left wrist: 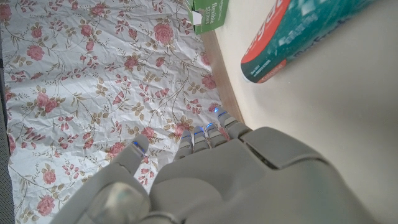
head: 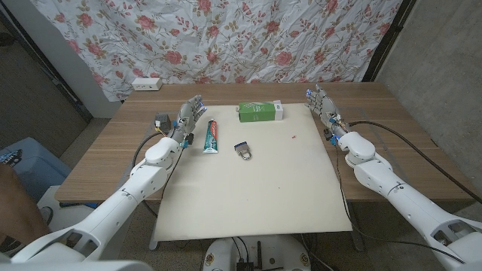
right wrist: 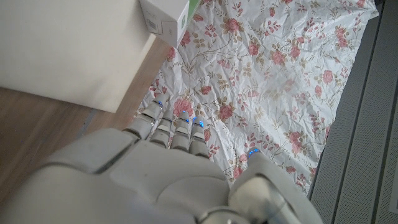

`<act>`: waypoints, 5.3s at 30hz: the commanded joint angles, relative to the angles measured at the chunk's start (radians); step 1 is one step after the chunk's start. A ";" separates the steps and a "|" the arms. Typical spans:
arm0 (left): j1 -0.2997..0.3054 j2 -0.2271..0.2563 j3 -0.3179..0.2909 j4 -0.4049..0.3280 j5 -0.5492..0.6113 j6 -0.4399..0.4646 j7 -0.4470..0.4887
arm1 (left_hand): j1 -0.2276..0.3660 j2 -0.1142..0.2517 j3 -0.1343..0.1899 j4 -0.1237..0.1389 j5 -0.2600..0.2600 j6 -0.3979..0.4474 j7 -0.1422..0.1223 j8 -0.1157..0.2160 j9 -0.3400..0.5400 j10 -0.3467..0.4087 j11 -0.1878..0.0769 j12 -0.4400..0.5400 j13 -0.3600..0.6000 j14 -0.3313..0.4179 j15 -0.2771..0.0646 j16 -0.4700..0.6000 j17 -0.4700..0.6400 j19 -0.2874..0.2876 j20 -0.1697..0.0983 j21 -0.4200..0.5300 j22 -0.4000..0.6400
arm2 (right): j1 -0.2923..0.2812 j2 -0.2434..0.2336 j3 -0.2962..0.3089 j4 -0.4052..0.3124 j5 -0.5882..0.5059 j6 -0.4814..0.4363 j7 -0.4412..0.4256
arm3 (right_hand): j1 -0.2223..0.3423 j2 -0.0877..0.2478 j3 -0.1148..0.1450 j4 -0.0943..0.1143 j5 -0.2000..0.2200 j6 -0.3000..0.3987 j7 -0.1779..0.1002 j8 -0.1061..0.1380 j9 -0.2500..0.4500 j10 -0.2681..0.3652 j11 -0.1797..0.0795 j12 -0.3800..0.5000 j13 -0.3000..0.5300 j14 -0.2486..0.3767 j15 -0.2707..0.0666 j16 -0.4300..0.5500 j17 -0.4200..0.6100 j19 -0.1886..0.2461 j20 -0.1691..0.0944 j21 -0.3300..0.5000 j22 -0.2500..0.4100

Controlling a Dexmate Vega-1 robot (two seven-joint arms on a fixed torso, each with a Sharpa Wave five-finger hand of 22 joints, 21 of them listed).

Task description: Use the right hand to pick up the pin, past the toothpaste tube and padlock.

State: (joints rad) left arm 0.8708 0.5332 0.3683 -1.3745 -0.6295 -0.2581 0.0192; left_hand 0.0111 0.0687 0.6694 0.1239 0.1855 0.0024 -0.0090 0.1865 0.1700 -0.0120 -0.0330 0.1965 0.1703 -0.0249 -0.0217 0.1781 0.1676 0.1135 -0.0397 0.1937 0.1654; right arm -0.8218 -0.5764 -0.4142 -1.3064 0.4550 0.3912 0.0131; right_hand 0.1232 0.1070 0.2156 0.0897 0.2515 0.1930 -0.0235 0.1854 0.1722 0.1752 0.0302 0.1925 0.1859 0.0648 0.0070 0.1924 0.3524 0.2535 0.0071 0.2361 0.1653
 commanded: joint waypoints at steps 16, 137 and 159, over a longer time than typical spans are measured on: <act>0.029 0.004 -0.005 -0.043 0.012 0.021 0.062 | 0.012 0.069 0.005 -0.017 0.005 0.028 -0.009 0.007 0.003 0.020 -0.018 0.008 0.005 0.014 -0.010 0.003 0.000 0.016 -0.005 0.005 0.004 | -0.015 -0.140 -0.036 -0.107 -0.258 -0.020 -0.064 | 0.050 0.000 0.020 -0.037 -0.002 0.014 -0.016 0.007 0.003 0.010 -0.007 0.003 0.003 0.002 -0.012 0.006 -0.019 -0.010 -0.018 -0.025 0.002; 0.109 0.042 -0.047 -0.160 0.039 0.076 0.194 | 0.007 0.076 0.032 -0.040 0.001 0.106 -0.022 0.000 0.005 0.091 -0.033 0.001 0.005 0.075 -0.026 0.001 0.002 0.047 -0.002 0.001 0.005 | 0.162 -0.370 -0.258 -0.469 -1.228 -0.360 0.295 | 0.727 -0.163 0.235 -0.266 -0.066 0.276 -0.192 0.144 0.039 -0.101 -0.034 0.010 0.014 -0.053 0.087 0.056 -0.111 0.007 0.079 -0.039 0.003; 0.114 0.044 -0.038 -0.167 0.037 0.094 0.193 | 0.006 0.074 0.034 -0.040 0.000 0.109 -0.022 0.000 0.005 0.094 -0.030 0.000 0.006 0.076 -0.024 0.000 0.002 0.046 -0.002 0.000 0.005 | 0.175 -0.350 -0.292 -0.439 -1.267 -0.365 0.288 | 0.739 -0.157 0.236 -0.260 -0.063 0.320 -0.193 0.166 0.043 -0.081 -0.036 0.015 0.015 -0.042 0.074 0.065 -0.103 0.017 0.072 -0.040 0.003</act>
State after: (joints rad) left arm 0.9819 0.5753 0.3252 -1.5365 -0.5913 -0.1728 0.2122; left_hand 0.0189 0.0766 0.6944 0.0851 0.1854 0.1003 -0.0322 0.1887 0.1697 0.0766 -0.0642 0.1996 0.1749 0.0430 -0.0358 0.1780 0.1652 0.1487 -0.0395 0.1936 0.1651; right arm -0.6588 -0.9378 -0.6885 -1.7678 -0.7888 0.0198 0.3122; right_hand 0.8517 -0.0483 0.4487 -0.1706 0.1848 0.5008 -0.2159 0.3445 0.2119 0.0861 -0.0017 0.2004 0.1979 0.0219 0.0820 0.2516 0.2442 0.2607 0.0821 0.1958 0.1649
